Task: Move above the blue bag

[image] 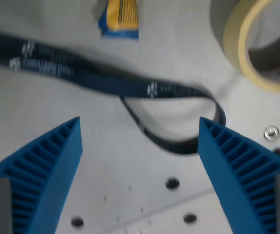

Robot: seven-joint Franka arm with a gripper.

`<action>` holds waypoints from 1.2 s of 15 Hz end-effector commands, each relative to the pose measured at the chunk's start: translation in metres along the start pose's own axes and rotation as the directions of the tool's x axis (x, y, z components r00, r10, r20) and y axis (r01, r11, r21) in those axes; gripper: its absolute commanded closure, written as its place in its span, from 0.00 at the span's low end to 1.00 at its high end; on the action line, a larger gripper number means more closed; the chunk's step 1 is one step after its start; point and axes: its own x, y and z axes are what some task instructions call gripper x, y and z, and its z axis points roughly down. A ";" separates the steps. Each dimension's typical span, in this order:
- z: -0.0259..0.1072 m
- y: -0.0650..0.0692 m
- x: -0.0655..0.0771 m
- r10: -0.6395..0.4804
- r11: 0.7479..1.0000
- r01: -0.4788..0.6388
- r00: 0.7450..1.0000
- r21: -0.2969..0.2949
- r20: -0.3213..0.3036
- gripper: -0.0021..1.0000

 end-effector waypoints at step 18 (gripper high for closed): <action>0.080 -0.003 0.096 0.232 0.973 -0.232 0.973 0.007 -0.010 0.00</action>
